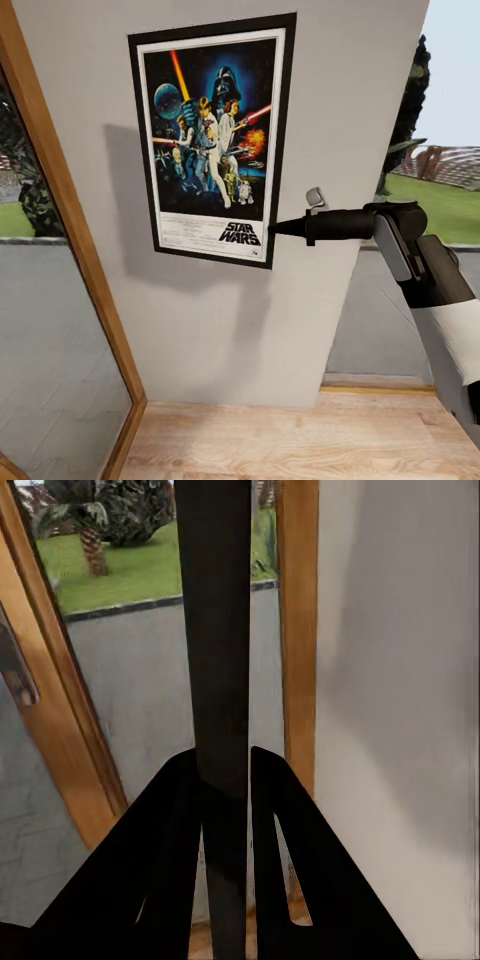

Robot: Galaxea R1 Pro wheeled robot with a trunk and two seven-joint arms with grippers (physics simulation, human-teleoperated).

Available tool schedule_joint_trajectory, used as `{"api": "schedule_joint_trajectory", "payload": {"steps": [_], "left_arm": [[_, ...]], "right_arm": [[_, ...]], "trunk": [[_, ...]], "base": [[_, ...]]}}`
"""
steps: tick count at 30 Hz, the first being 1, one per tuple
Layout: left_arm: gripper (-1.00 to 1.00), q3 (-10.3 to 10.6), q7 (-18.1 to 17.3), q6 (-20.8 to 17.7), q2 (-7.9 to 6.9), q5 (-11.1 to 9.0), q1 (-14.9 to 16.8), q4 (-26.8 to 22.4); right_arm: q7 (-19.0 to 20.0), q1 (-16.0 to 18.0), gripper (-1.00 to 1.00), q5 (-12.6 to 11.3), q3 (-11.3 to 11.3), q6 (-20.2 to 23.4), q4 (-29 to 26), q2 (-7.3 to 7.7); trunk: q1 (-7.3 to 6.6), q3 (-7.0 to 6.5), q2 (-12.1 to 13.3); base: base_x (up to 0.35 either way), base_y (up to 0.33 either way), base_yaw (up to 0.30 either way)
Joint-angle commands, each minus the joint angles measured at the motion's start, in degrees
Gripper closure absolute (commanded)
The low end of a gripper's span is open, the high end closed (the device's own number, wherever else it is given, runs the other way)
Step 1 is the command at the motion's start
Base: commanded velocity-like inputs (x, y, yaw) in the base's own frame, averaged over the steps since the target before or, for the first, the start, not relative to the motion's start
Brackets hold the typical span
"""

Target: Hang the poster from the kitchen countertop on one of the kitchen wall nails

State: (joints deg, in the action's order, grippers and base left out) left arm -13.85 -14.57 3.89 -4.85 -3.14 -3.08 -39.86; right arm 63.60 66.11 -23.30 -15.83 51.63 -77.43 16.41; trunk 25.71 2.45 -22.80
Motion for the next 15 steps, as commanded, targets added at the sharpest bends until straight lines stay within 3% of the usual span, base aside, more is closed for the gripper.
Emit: {"api": "schedule_joint_trajectory", "payload": {"steps": [1, 12, 15], "left_arm": [[-1.0, -0.13, -0.37, -0.02, 0.02, -0.33, 0.01, -0.04], [-1.0, -0.13, -0.37, -0.03, 0.02, -0.36, 0.01, 0.04], [-1.0, -0.38, -0.29, 0.23, 0.2, -0.29, -0.17, -0.54]], "right_arm": [[0.03, 0.07, 1.0, -0.28, -0.08, 0.32, 0.0, 0.06], [0.03, 0.07, 1.0, -0.3, -0.08, 0.32, 0.0, 0.07], [-0.05, 0.06, 1.0, -0.27, 0.71, 0.23, -0.08, 0.2]], "trunk": [[0.07, 0.12, -0.12], [0.07, 0.12, -0.12], [0.07, 0.12, -0.12]], "base": [[0.337, 0.0, 0.0], [0.337, 0.0, 0.0], [0.0, 0.0, 0.0]]}}
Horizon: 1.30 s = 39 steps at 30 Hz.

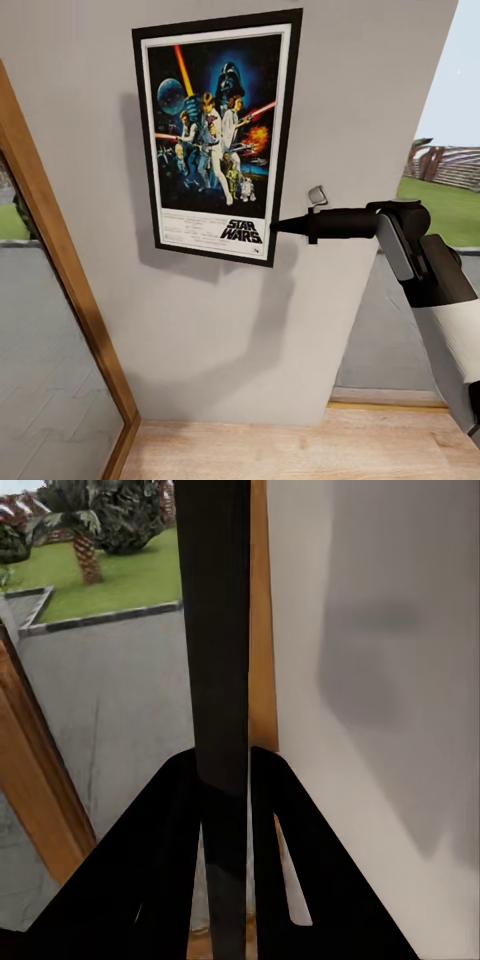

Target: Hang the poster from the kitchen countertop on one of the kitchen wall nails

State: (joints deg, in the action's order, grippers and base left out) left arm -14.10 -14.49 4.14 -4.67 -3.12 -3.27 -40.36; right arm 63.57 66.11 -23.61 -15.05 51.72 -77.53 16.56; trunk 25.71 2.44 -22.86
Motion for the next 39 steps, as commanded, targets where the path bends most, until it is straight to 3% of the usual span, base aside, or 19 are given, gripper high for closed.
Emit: {"api": "schedule_joint_trajectory", "payload": {"steps": [1, 20, 29, 39], "left_arm": [[-1.0, -0.12, -0.37, -0.02, 0.02, -0.32, 0.01, -0.04], [-1.0, -0.09, -0.35, -0.02, -0.01, -0.32, 0.01, 0.07], [-1.0, 0.04, -0.28, -0.01, -0.16, -0.31, 0.01, 0.51], [-1.0, -0.21, -0.27, -0.01, 0.16, -0.23, -0.07, 0.11]], "right_arm": [[-0.02, 0.06, 1.0, 0.04, -0.08, 0.13, 0.01, 0.05], [-0.05, 0.07, 1.0, 0.05, -0.25, 0.13, 0.01, 0.05], [-0.02, 0.05, 1.0, 0.06, -0.58, 0.13, 0.01, 0.04], [-0.02, 0.07, 1.0, 0.06, 0.84, 0.4, -0.08, 0.05]], "trunk": [[0.07, 0.12, -0.06], [0.07, 0.12, -0.06], [0.07, 0.12, -0.06], [0.07, 0.12, -0.06]], "base": [[0.0, 0.0, 0.0], [0.002, 0.0, 0.0], [0.208, 0.0, 0.0], [0.011, 0.0, 0.0]]}}
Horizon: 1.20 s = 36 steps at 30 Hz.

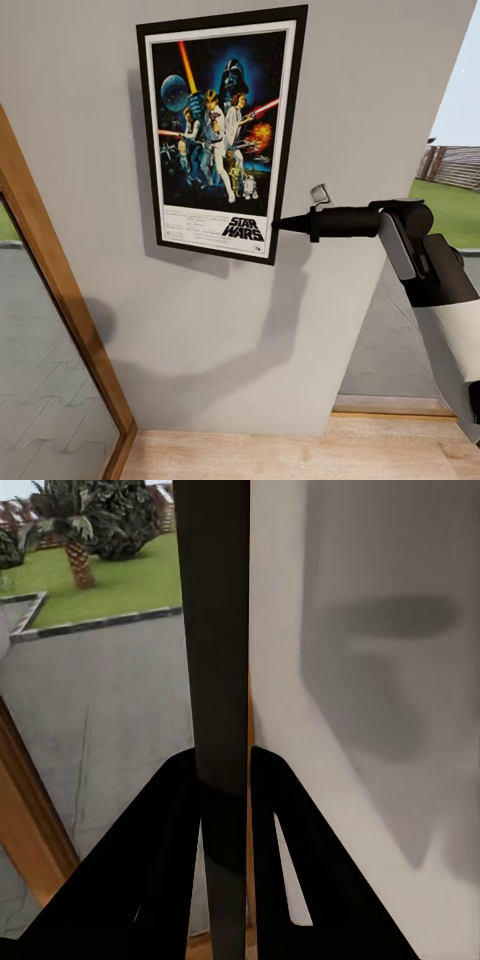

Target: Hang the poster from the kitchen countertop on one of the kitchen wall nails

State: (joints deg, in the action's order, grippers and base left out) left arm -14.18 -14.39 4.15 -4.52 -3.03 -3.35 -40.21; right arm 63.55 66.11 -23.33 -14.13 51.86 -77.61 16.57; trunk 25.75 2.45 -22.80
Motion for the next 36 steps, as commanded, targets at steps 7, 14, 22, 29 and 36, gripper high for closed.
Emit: {"api": "schedule_joint_trajectory", "payload": {"steps": [7, 14, 22, 29, 36], "left_arm": [[-1.0, -0.13, -0.37, -0.02, 0.02, -0.31, 0.01, -0.04], [-1.0, -0.13, -0.37, -0.02, 0.02, -0.31, 0.01, -0.04], [-1.0, 0.09, -0.37, -0.02, -0.63, -0.39, 0.01, 0.33], [-1.0, 0.12, -0.37, -0.02, -0.72, -0.4, 0.01, 0.45], [-1.0, 0.09, -0.37, -0.02, -0.75, -0.4, 0.01, 0.4]], "right_arm": [[-0.01, 0.07, 1.0, -0.23, -0.08, 0.25, 0.0, 0.04], [-0.01, 0.07, 1.0, -0.23, -0.08, 0.25, 0.0, 0.04], [-0.01, 0.05, 1.0, -0.23, 0.35, 0.26, 0.0, 0.04], [-0.01, 0.02, 1.0, -0.23, 0.42, 0.26, 0.0, 0.04], [-0.01, 0.03, 1.0, -0.23, 0.42, 0.26, 0.0, 0.04]], "trunk": [[0.04, 0.12, -0.12], [0.04, 0.12, -0.12], [0.04, 0.12, -0.12], [0.04, 0.12, -0.12], [0.04, 0.12, -0.12]], "base": [[0.0, 0.0, 0.0], [0.0, 0.0, 0.0], [0.147, 0.0, 0.0], [0.087, 0.0, 0.0], [0.011, 0.0, 0.0]]}}
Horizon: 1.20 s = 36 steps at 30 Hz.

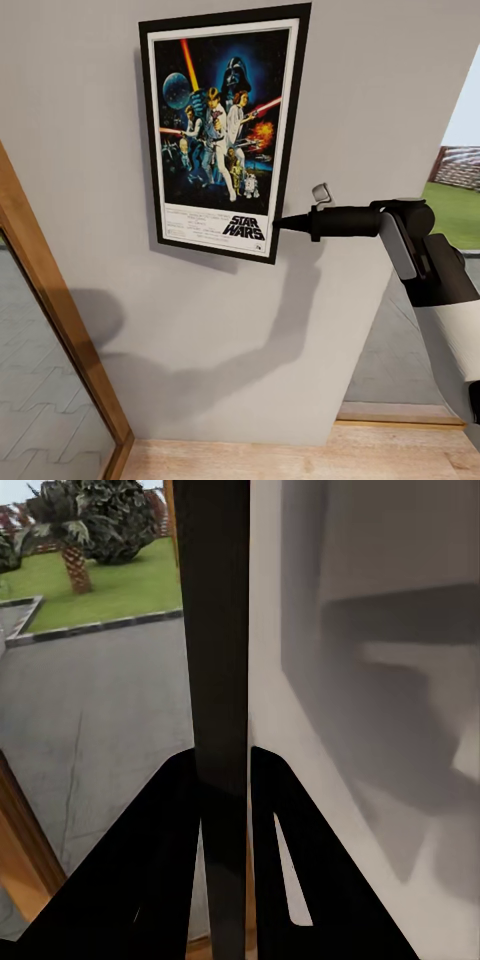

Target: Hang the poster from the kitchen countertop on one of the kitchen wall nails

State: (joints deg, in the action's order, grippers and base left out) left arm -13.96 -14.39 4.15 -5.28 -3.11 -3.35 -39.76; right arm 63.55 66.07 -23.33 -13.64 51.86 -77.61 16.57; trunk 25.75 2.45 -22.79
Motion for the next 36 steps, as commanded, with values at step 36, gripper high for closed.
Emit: {"api": "schedule_joint_trajectory", "payload": {"steps": [36], "left_arm": [[-1.0, -0.19, -0.37, -0.02, 0.01, -0.32, 0.01, -0.17]], "right_arm": [[-0.01, 0.08, 1.0, -0.29, -0.07, 0.25, 0.0, 0.04]], "trunk": [[0.04, 0.12, -0.12]], "base": [[0.036, 0.0, 0.0]]}}
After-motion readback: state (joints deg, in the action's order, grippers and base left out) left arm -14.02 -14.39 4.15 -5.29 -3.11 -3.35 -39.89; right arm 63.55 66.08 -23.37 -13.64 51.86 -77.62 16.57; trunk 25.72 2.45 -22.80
